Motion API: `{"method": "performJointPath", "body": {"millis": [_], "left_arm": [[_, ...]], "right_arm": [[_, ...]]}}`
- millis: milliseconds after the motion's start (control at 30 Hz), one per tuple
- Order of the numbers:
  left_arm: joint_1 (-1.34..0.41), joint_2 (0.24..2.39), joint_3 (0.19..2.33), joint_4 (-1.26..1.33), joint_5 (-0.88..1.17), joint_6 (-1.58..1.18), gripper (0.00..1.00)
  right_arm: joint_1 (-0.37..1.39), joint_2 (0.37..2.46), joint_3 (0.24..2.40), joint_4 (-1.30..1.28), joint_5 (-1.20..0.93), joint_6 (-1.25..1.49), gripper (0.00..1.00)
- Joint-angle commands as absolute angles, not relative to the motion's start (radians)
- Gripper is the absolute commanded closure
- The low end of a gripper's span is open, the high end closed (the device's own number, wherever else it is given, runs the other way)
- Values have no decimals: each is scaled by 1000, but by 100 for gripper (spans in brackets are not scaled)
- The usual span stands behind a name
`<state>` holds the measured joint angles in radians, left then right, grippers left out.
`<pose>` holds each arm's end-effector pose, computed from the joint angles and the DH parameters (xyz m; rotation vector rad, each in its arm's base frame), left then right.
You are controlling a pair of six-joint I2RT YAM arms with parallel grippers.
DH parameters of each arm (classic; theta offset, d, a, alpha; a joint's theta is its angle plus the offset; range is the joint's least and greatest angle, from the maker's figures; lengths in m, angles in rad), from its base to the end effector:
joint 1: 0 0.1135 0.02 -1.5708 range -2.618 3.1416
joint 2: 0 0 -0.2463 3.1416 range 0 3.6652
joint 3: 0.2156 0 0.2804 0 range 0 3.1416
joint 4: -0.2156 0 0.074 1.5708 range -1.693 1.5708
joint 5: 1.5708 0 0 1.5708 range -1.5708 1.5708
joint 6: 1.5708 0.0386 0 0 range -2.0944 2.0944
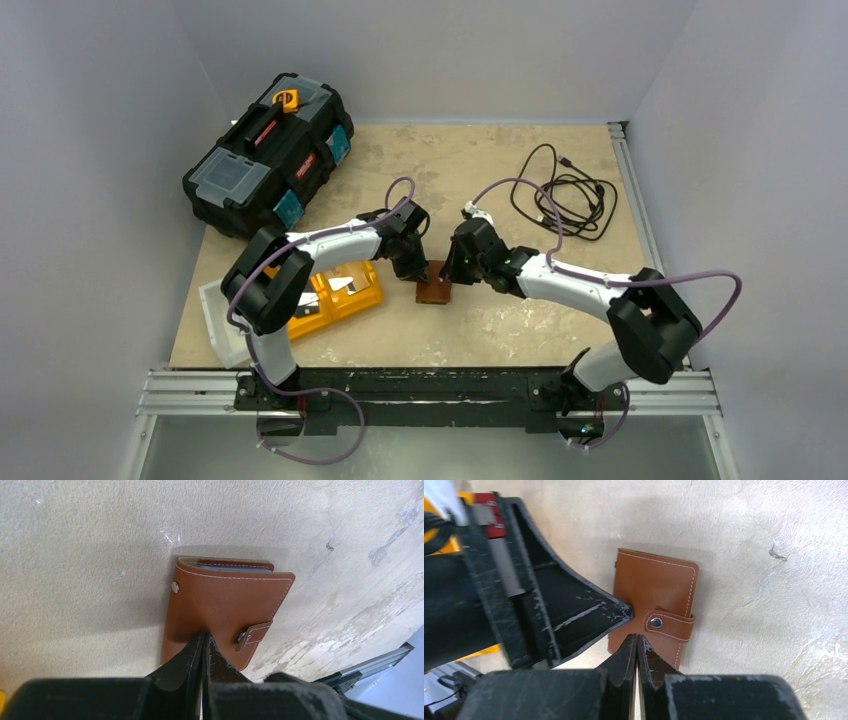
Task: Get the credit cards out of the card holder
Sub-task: Open the card holder at the center of the board.
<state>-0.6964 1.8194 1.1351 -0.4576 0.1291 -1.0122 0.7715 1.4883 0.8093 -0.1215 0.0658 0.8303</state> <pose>0.2864 -0.2459 0.1235 -0.4151 2.8663 -0.5986 0.2375 0.2275 0.1529 0.1060 2.4774 0.6649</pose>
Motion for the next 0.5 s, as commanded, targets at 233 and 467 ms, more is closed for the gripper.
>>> {"method": "performJointPath", "body": {"millis": [233, 467], "left_arm": [[-694, 1845, 1130, -526, 20, -979, 100], [-693, 1841, 1113, -496, 48, -991, 100]], "right_arm": [[772, 1457, 837, -200, 152, 794, 100], [781, 1568, 916, -201, 175, 761, 72]]}}
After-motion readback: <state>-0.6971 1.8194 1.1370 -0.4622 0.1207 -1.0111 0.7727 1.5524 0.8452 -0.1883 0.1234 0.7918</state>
